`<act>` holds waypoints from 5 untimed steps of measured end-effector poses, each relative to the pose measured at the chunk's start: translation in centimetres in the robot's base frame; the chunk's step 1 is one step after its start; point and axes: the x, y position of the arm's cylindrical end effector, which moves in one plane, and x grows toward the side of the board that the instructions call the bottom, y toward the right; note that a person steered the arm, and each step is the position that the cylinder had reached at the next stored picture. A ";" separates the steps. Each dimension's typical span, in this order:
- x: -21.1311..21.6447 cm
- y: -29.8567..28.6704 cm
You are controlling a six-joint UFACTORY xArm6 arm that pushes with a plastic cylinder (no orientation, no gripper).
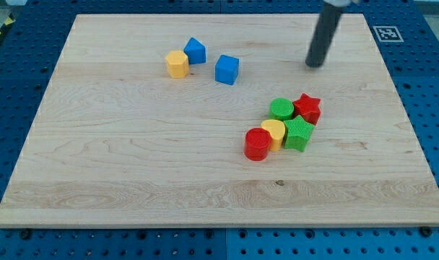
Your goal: Slide blue cube below the yellow hexagon
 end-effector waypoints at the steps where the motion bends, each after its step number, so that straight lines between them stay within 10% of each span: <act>1: 0.4 -6.9; 3: 9.0 -18.2; 5: 4.7 -22.0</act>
